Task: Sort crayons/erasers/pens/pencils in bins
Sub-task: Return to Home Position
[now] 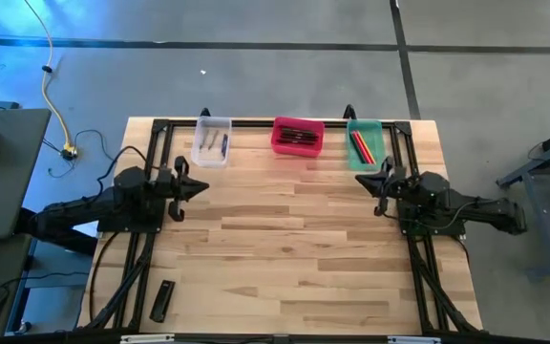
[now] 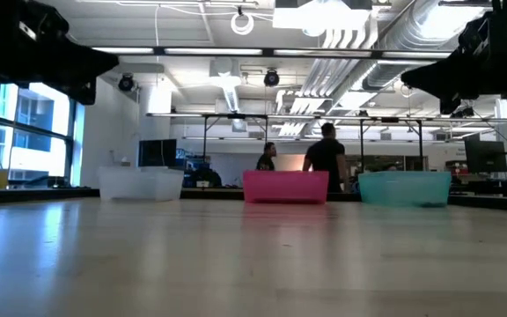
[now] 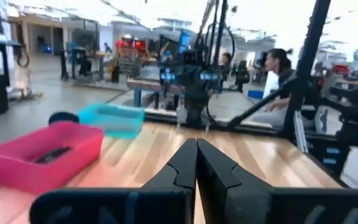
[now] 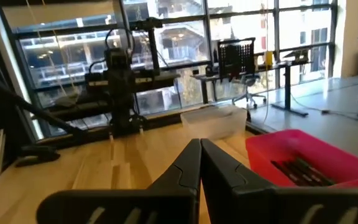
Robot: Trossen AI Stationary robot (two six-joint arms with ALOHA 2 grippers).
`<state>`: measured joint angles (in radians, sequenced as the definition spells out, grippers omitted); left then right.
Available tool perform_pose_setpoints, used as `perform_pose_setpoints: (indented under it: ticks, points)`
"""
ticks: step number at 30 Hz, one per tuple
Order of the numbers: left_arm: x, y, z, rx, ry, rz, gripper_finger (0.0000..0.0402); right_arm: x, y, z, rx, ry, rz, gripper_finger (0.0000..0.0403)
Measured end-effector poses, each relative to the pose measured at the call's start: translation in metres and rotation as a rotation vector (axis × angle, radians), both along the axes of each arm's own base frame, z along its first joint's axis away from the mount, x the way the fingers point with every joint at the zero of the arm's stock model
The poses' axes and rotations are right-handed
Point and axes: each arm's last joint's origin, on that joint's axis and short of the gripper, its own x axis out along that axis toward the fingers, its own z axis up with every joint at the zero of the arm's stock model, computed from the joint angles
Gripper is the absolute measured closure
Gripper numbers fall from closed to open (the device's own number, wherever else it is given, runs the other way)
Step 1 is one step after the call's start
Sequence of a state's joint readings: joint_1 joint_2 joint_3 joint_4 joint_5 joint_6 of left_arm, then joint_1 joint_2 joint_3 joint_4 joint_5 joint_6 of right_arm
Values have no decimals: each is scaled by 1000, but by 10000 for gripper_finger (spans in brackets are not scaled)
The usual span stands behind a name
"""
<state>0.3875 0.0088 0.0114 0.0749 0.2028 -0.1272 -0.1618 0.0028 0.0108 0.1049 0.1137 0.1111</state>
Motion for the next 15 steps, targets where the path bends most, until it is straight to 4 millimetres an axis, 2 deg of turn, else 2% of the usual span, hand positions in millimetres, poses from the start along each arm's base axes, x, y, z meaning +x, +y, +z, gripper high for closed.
perform_pose_setpoints:
  ticks: [5,11,15]
  points:
    - [-1,2,1,-18,-17,61,401,0,-1,1,4,-8,-16,403]
    - [-2,5,0,-156,-46,157,401,-2,-8,-3,132,-20,-182,403]
    - [-2,5,-2,-119,-7,166,401,-2,-9,-5,48,46,-220,403]
